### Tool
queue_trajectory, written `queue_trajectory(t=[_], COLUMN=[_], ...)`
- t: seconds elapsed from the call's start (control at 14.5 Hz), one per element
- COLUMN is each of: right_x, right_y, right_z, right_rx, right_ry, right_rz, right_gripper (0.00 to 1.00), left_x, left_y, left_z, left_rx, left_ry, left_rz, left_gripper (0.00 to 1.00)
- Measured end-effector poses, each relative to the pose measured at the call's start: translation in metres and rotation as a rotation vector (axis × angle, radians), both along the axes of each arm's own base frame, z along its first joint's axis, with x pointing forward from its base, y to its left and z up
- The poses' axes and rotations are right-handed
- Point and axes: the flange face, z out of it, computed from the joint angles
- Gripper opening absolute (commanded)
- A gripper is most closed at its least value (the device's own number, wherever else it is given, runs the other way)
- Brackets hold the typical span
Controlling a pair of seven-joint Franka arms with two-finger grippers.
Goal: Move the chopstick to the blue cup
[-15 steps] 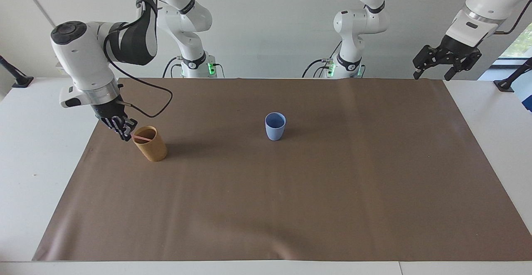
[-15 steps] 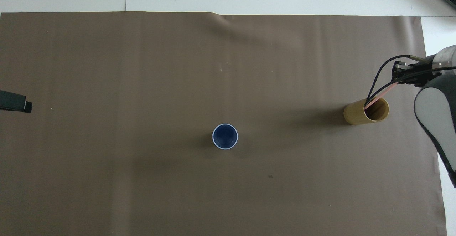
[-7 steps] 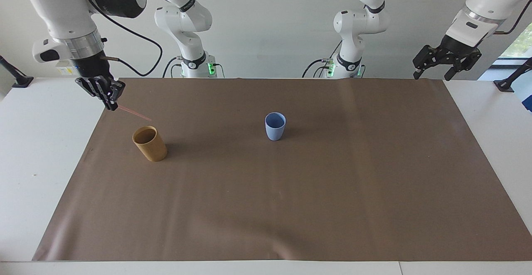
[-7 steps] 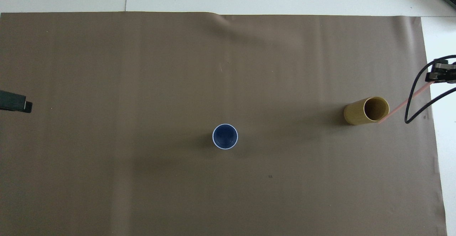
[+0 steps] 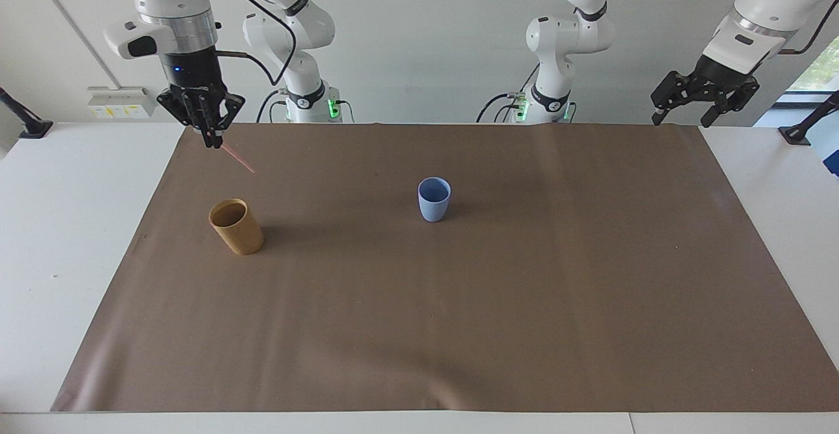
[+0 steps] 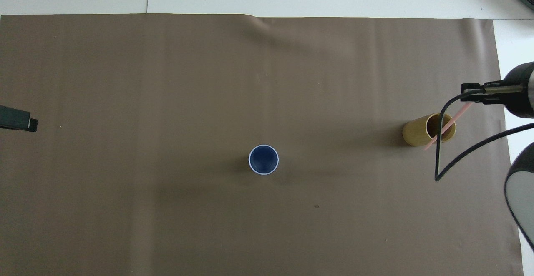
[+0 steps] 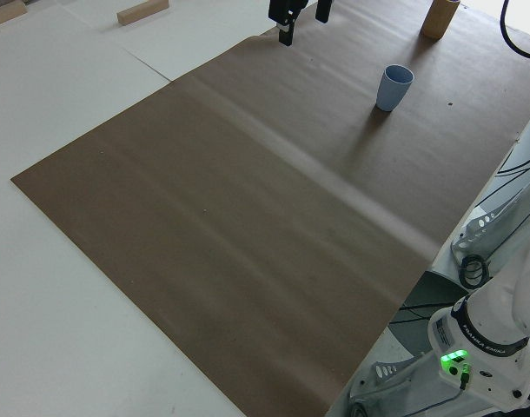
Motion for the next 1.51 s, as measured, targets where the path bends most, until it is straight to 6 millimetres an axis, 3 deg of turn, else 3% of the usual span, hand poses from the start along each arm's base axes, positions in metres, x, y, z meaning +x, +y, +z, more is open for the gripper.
queue_trajectory(t=[0.55, 0.96, 1.51], right_x=[-0.031, -0.038, -0.035], right_y=[0.152, 0.251, 0.293], right_z=[0.000, -0.040, -0.073], right_rx=[0.078, 0.165, 0.185], right_ry=[-0.062, -0.101, -0.123], right_rz=[-0.003, -0.044, -0.053], right_gripper=[0.00, 0.00, 0.00], left_x=[0.000, 0.000, 0.000], left_y=[0.000, 0.000, 0.000], left_z=[0.000, 0.000, 0.000], left_rx=[0.000, 0.000, 0.000], left_ry=[0.000, 0.000, 0.000], left_rz=[0.000, 0.000, 0.000], left_gripper=[1.00, 1.00, 1.00])
